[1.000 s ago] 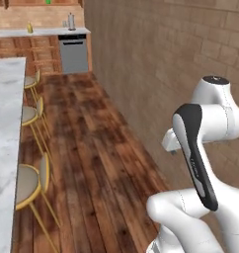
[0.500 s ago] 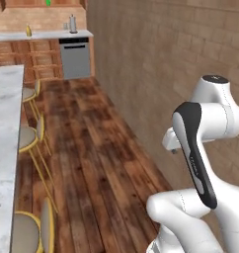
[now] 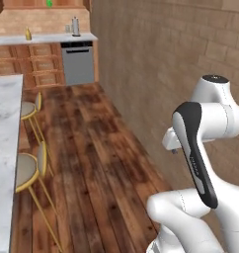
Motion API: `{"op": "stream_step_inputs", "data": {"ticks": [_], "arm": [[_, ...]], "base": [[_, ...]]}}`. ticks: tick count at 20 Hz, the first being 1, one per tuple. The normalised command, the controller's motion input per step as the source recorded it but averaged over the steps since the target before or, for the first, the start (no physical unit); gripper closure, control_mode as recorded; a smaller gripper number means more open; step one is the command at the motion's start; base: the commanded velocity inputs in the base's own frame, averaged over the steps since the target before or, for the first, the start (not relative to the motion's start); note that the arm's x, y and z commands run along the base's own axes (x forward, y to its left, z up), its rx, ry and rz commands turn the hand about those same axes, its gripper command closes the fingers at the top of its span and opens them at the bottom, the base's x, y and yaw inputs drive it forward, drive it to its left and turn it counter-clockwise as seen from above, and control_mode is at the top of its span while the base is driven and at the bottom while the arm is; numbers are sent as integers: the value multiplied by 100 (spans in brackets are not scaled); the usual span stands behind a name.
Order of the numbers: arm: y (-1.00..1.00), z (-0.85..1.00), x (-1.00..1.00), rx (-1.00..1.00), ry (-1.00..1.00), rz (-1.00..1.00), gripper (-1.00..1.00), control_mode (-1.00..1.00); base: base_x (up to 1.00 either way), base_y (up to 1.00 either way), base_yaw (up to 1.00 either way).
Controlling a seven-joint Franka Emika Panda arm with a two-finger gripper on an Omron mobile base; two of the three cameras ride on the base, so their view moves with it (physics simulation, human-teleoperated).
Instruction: There is a tray on the dining counter. Grab the cup, mug, and pitcher and place them on the tray. The pitcher may be placed next to the tray if it cannot fit the tray.
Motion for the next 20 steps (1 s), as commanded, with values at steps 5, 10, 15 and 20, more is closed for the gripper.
{"op": "stream_step_inputs", "data": {"ticks": [5, 10, 15, 20], "arm": [[0, 0, 0, 0, 0, 0, -100, 100], [0, 0, 0, 0, 0, 0, -100, 100], [0, 0, 0, 0, 0, 0, -100, 100], [0, 0, 0, 0, 0, 0, -100, 100]], "base": [[100, 0, 0], [100, -4, 0], [100, -3, 0], [100, -1, 0]]}}
